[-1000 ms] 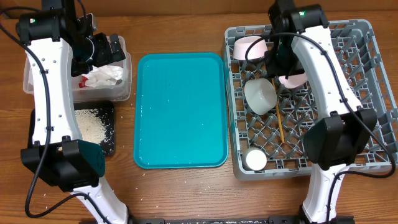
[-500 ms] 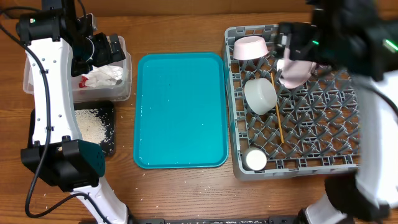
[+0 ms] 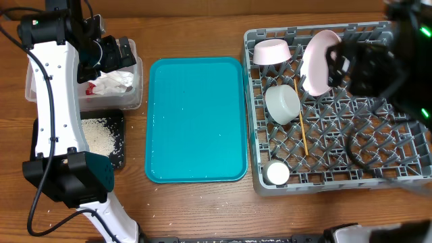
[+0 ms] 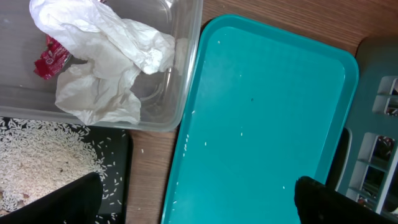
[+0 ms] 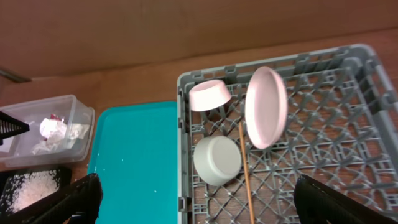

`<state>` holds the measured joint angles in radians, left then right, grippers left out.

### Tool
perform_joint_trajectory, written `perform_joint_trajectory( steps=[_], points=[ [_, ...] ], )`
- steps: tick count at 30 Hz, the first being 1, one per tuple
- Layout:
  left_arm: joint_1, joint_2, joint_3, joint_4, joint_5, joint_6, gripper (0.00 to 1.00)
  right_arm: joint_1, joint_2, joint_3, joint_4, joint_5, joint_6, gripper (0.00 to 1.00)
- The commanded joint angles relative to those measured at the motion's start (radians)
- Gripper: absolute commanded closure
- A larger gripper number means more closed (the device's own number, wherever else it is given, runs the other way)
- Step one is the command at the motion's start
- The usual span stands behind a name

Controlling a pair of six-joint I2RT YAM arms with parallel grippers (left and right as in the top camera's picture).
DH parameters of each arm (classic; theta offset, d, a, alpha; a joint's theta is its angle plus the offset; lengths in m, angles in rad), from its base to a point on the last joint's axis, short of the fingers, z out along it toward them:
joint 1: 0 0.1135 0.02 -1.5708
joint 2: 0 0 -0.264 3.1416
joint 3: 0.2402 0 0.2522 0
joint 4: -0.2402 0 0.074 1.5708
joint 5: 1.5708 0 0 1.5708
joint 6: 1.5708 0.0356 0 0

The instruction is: Sort waste into correct bins and load items into the dishwasher

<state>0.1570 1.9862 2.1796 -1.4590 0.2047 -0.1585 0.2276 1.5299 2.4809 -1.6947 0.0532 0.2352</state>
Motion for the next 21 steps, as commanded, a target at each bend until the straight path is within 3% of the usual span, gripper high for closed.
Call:
perform_joint_trajectory(
  steps=[1, 5, 13, 21],
  points=[
    [-0.007, -0.008, 0.017, 0.001, -0.005, 0.001, 0.0, -0.037, -0.087, -0.076, 0.037, 0.034, 0.005, 0.0],
    [-0.007, -0.008, 0.017, 0.001, -0.005, 0.001, 0.0, -0.074, -0.201, -0.312, 0.243, 0.029, 0.0, 0.0],
    [-0.007, -0.008, 0.017, 0.001, -0.005, 0.001, 0.0, -0.115, -0.53, -1.045, 0.854, 0.003, -0.086, 0.0],
    [-0.007, -0.008, 0.017, 0.001, -0.005, 0.001, 0.0, -0.132, -0.822, -1.629, 1.328, -0.018, -0.086, 0.0]
  ],
)
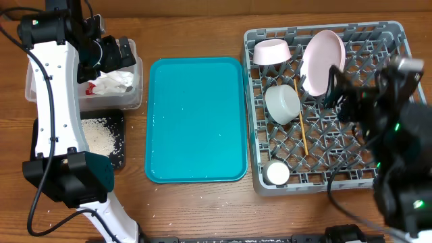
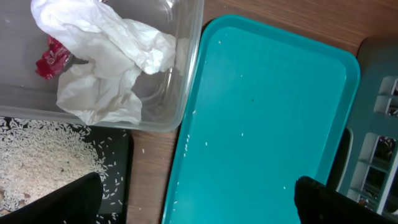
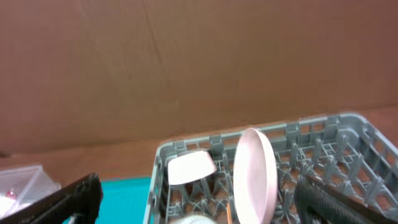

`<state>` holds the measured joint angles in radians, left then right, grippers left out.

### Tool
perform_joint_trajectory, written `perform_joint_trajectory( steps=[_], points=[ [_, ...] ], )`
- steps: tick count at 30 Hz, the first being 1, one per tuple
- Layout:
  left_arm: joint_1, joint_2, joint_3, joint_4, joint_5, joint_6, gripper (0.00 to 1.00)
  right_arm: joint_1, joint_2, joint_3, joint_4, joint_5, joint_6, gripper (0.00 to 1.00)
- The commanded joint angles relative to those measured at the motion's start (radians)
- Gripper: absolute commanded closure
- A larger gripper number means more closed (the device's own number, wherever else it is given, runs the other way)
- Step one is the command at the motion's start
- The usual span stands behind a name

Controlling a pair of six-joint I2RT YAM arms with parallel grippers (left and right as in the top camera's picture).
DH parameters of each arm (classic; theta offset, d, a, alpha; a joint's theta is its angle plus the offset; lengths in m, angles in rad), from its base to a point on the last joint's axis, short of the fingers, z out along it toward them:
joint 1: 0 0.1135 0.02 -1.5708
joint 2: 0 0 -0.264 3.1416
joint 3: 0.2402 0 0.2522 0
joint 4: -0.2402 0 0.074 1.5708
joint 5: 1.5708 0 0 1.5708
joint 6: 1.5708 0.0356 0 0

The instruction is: Sort waste into correct bins and load items into the dishwasher

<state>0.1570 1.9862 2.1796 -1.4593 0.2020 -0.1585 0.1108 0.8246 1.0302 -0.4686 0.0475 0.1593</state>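
The grey dish rack (image 1: 337, 152) on the right holds a pink bowl (image 1: 271, 51), an upright pink plate (image 1: 322, 62), a white bowl (image 1: 282, 103), a wooden chopstick (image 1: 302, 128) and a white cup (image 1: 277, 173) lying at its front. In the left wrist view, the clear bin (image 2: 180, 74) holds crumpled white paper (image 2: 106, 68) and a red wrapper (image 2: 51, 56). My left gripper (image 2: 198, 202) hangs open and empty over the gap between the bins and the teal tray (image 2: 267, 118). My right gripper (image 3: 199, 208) is open and empty above the rack, facing the plate (image 3: 256, 174).
A black bin of rice (image 1: 101, 135) sits in front of the clear bin. Loose rice grains lie on the teal tray and on the wood beside it. A brown cardboard wall (image 3: 199, 62) stands behind the table.
My right arm has drawn back toward the table's front, and its camera now looks more at the back wall. The left arm and all objects are unchanged.
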Motion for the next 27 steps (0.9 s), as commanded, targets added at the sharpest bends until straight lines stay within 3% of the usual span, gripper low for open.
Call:
perform_joint_trajectory(
  steps=[1, 8, 14, 27],
  points=[
    [-0.007, -0.008, 0.017, 0.001, -0.003, 0.001, 0.0, -0.021, -0.155, -0.247, 0.145, -0.013, -0.01, 0.0],
    [-0.007, -0.008, 0.017, 0.001, -0.003, 0.001, 0.0, -0.057, -0.465, -0.678, 0.371, -0.012, -0.01, 0.0],
    [-0.007, -0.008, 0.017, 0.001, -0.003, 0.001, 0.0, -0.063, -0.727, -0.938, 0.423, -0.012, -0.01, 0.0],
    [-0.007, -0.008, 0.017, 0.001, -0.003, 0.001, 0.0, -0.067, -0.82, -1.022, 0.389, -0.02, -0.01, 0.0]
  ],
)
